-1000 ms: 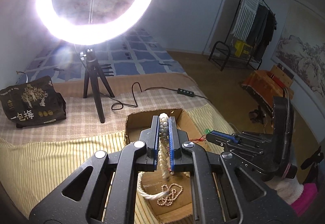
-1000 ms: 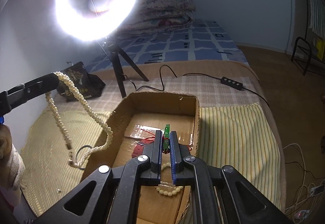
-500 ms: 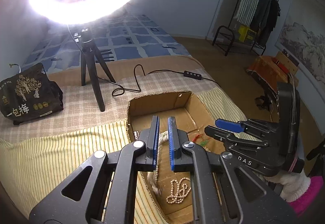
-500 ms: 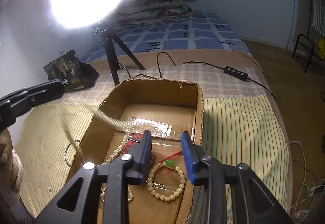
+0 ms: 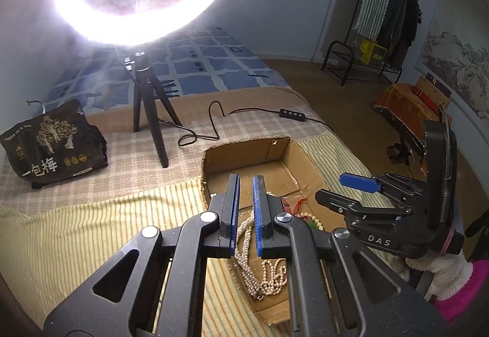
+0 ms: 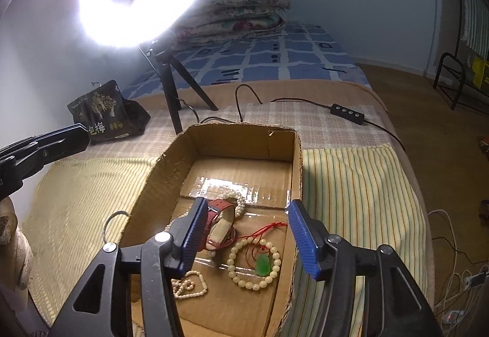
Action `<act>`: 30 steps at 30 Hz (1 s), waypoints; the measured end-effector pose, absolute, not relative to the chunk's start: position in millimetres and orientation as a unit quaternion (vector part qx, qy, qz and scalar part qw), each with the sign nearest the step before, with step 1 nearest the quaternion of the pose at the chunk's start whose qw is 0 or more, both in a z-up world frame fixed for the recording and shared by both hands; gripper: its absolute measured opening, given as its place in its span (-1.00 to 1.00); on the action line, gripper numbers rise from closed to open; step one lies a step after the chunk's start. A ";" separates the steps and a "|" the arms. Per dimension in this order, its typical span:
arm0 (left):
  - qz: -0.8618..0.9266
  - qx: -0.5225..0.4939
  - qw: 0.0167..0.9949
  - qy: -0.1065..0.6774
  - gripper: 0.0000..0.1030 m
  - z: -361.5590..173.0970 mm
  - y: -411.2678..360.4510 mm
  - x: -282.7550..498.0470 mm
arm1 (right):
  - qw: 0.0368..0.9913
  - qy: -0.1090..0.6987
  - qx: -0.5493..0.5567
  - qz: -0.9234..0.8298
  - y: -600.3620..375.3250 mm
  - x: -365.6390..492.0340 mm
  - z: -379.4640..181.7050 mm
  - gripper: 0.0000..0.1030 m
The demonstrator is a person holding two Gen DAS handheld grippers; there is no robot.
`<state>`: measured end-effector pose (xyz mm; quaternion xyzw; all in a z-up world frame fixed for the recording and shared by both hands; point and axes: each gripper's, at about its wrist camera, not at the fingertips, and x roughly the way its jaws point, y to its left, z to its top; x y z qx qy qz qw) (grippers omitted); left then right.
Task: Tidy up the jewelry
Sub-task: 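Open both tools to release the necklace and pendant into the box, then move the left tool to the pearl earring while the right tool reaches the blue bangle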
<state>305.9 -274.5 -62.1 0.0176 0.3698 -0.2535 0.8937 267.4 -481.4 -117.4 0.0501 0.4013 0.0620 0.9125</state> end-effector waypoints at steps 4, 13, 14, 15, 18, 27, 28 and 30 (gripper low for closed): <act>-0.245 0.015 0.898 0.365 -0.88 -53.9 -255.4 299.2 | 0.917 0.392 0.052 0.057 -477.3 256.7 -106.4 0.41; -0.211 0.024 0.916 0.342 0.05 -38.1 -192.3 275.3 | 0.923 0.375 0.061 0.057 -460.1 232.8 -82.4 0.99; -0.206 0.027 0.918 0.338 0.05 -37.0 -183.1 270.9 | 0.925 0.372 0.055 0.056 -455.4 230.0 -80.1 0.99; -0.203 0.030 0.919 0.338 0.05 -37.0 -176.4 267.8 | 0.925 0.372 0.049 0.056 -450.5 227.7 -78.1 0.99; -0.196 0.035 0.920 0.339 0.05 -39.3 -155.3 256.8 | 0.926 0.373 0.034 0.056 -437.7 222.3 -75.0 0.99; -0.195 0.024 0.912 0.360 0.05 -66.2 -103.5 217.4 | 0.916 0.388 0.016 0.101 -391.3 213.3 -70.6 0.99; -0.195 0.023 0.911 0.363 0.05 -71.6 -98.7 212.6 | 0.914 0.391 0.017 0.111 -386.0 213.4 -70.5 0.99; -0.197 0.026 0.909 0.367 0.05 -82.6 -91.3 203.0 | 0.909 0.397 0.017 0.128 -374.0 213.4 -70.7 0.99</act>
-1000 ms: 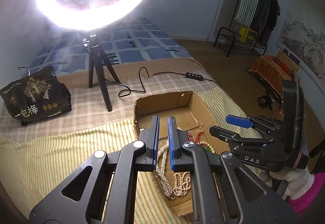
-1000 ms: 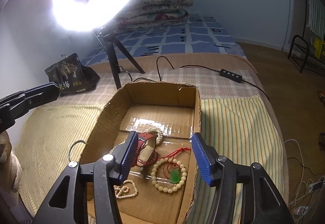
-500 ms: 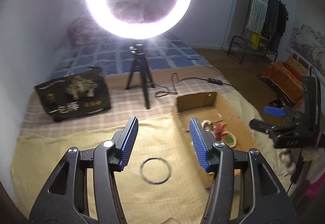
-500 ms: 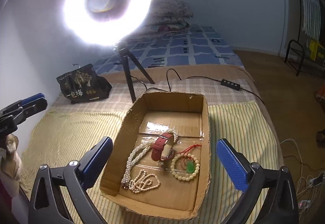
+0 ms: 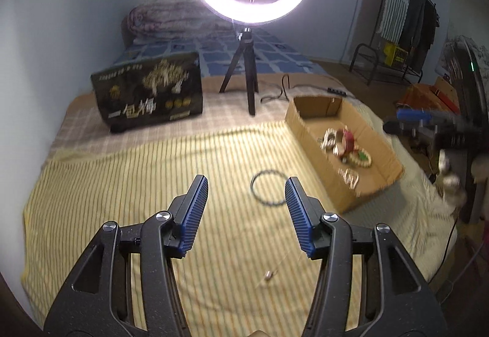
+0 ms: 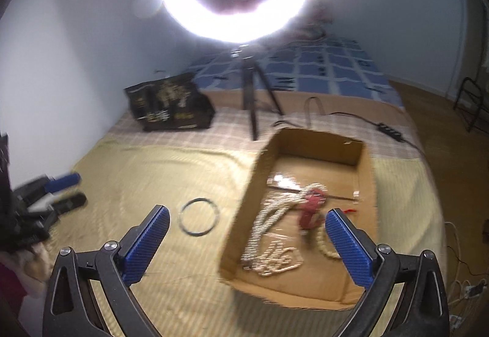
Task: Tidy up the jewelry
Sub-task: 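Move the left tool to the pearl earring while the right tool reaches the blue bangle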
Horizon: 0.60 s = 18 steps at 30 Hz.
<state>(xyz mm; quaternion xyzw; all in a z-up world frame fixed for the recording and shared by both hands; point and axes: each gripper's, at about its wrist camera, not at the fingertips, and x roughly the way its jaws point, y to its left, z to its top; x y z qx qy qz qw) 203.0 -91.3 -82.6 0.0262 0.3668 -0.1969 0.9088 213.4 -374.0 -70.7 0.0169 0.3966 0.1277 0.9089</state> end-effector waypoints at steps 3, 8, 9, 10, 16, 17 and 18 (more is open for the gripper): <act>-0.204 0.033 0.902 0.380 0.05 -99.8 -83.9 190.8 | 0.902 0.408 0.008 0.143 -353.3 214.9 -74.1 0.96; -0.229 0.035 0.884 0.406 -0.03 -124.3 -78.8 172.9 | 0.882 0.438 0.017 0.174 -324.0 223.8 -87.1 0.72; -0.235 0.040 0.880 0.410 -0.15 -127.7 -80.0 171.7 | 0.876 0.448 0.017 0.179 -317.9 226.7 -91.7 0.65; -0.239 0.046 0.877 0.415 -0.23 -131.7 -81.6 170.1 | 0.871 0.456 0.018 0.184 -313.0 229.4 -96.0 0.58; -0.275 0.039 0.854 0.439 -0.41 -153.9 -85.8 165.7 | 0.830 0.518 0.048 0.204 -284.8 249.5 -129.9 0.13; -0.279 0.033 0.849 0.447 -0.43 -159.0 -85.9 167.1 | 0.825 0.524 0.052 0.205 -282.4 252.1 -134.3 0.08; -0.281 0.029 0.846 0.452 -0.44 -163.5 -85.9 168.7 | 0.820 0.531 0.057 0.206 -279.6 255.3 -138.8 0.05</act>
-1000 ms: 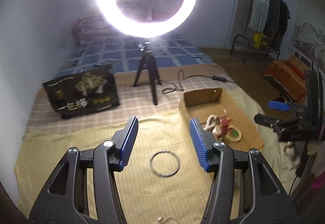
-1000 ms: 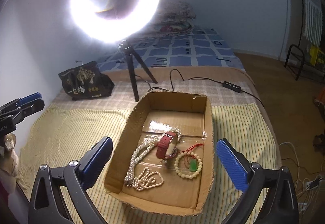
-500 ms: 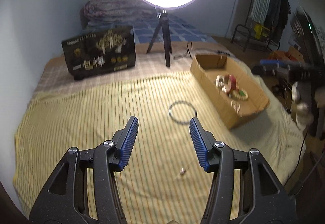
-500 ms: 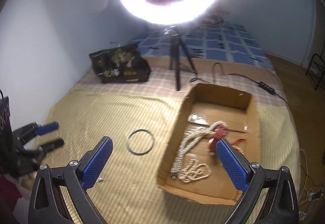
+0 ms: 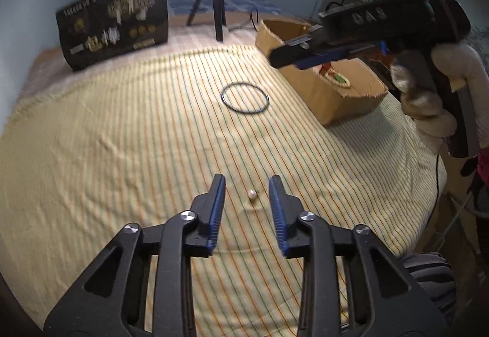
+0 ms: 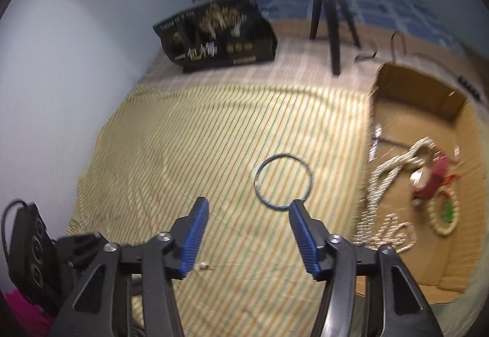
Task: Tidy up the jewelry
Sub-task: 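Move the left tool to the pearl earring while the right tool reaches the blue bangle, then close the left tool on the pearl earring while the right tool grips the bangle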
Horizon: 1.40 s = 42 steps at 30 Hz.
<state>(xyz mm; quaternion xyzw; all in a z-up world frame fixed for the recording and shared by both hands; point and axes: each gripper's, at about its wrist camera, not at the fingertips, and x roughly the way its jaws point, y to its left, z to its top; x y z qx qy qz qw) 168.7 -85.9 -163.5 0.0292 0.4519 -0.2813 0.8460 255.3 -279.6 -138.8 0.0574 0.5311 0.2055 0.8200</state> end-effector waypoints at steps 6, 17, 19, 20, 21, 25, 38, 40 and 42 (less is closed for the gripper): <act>-0.291 0.025 0.833 0.470 -0.45 -187.5 -89.9 170.4 | 0.796 0.569 0.069 0.194 -265.4 275.2 -167.6 -0.24; -0.295 0.055 0.827 0.476 -0.45 -201.7 -101.4 179.1 | 0.786 0.593 0.049 0.169 -247.0 295.9 -196.6 -0.39; -0.295 0.059 0.826 0.477 -0.45 -204.7 -103.9 179.9 | 0.785 0.595 0.047 0.167 -245.1 298.4 -199.8 -0.40; -0.297 0.060 0.825 0.477 -0.45 -206.2 -105.1 180.4 | 0.785 0.596 0.046 0.165 -243.7 300.1 -201.3 -0.40; -0.298 0.062 0.824 0.477 -0.45 -207.1 -106.1 180.5 | 0.784 0.597 0.045 0.163 -242.8 301.2 -202.5 -0.42; -0.301 0.069 0.824 0.475 -0.47 -212.0 -110.3 181.1 | 0.783 0.601 0.041 0.158 -239.0 306.7 -208.2 -0.48; -0.297 0.071 0.829 0.468 -0.84 -217.5 -112.4 185.5 | 0.779 0.611 -0.009 0.139 -224.0 313.7 -222.4 -0.83; -0.295 0.069 0.830 0.467 -0.85 -217.2 -112.6 185.6 | 0.780 0.609 -0.012 0.140 -222.9 312.6 -222.1 -0.86; -0.292 0.067 0.832 0.467 -0.85 -216.5 -112.3 186.4 | 0.782 0.608 -0.011 0.140 -219.9 311.5 -223.1 -0.91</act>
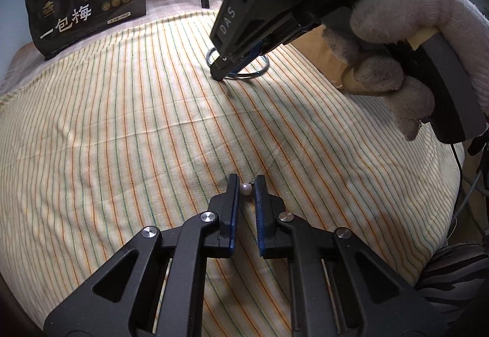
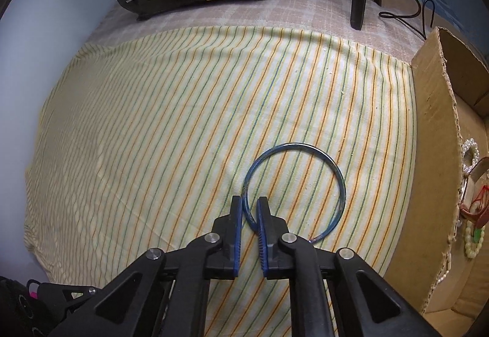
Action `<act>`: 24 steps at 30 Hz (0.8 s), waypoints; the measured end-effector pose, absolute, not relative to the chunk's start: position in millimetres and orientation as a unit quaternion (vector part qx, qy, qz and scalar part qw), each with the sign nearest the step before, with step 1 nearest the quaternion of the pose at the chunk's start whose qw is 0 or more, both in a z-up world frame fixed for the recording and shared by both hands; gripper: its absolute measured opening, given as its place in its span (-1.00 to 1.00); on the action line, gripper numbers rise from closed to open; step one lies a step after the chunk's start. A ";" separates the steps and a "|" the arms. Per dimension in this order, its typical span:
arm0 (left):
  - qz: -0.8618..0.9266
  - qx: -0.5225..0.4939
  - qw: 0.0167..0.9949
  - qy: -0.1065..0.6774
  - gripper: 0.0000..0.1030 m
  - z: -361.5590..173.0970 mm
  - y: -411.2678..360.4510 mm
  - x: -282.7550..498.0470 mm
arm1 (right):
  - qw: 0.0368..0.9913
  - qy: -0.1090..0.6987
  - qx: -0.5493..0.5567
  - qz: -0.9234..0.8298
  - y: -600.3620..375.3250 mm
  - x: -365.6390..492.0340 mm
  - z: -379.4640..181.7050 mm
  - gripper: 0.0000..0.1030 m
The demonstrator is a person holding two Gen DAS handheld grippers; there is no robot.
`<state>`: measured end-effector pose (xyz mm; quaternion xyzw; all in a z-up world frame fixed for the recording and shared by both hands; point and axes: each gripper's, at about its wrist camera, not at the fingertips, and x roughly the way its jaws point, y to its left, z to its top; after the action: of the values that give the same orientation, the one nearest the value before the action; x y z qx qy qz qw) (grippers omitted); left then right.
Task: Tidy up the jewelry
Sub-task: 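Close the left tool on the pearl earring while the right tool grips the bangle, then carry the pearl earring and blue bangle over the cardboard box with both tools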
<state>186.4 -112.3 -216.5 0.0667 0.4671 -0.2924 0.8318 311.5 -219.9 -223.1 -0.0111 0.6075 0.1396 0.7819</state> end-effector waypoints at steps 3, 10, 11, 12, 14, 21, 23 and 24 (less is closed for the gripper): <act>-0.287 0.059 0.835 0.466 -0.85 -213.3 -108.1 184.0 | 0.785 0.603 -0.006 0.142 -221.2 307.7 -220.6 -0.97; -0.272 0.043 0.844 0.460 -0.85 -202.4 -93.7 178.3 | 0.798 0.580 0.008 0.161 -225.1 292.4 -197.2 -0.97; -0.271 0.039 0.845 0.459 -0.85 -200.4 -91.7 177.4 | 0.800 0.577 0.010 0.164 -225.6 290.3 -193.8 -0.97; -0.270 0.037 0.846 0.458 -0.85 -198.5 -89.8 176.5 | 0.802 0.573 0.012 0.168 -225.4 287.3 -188.9 -0.98; -0.266 0.033 0.850 0.454 -0.85 -193.8 -86.1 174.3 | 0.806 0.565 0.016 0.173 -226.6 282.2 -180.6 -0.98; -0.256 0.024 0.857 0.446 -0.85 -182.2 -75.9 170.6 | 0.817 0.546 0.032 0.184 -238.6 262.4 -151.6 -0.98; -0.255 0.025 0.860 0.441 -0.85 -177.1 -73.7 167.9 | 0.819 0.540 0.038 0.188 -243.2 257.2 -145.2 -0.98; -0.255 0.024 0.861 0.439 -0.85 -175.7 -73.9 169.3 | 0.821 0.538 0.040 0.189 -245.5 256.0 -142.2 -0.98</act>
<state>169.3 -73.9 -175.7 0.0240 0.4394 -0.2547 0.8611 256.0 -245.5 -142.2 0.0399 0.5378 0.1887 0.8207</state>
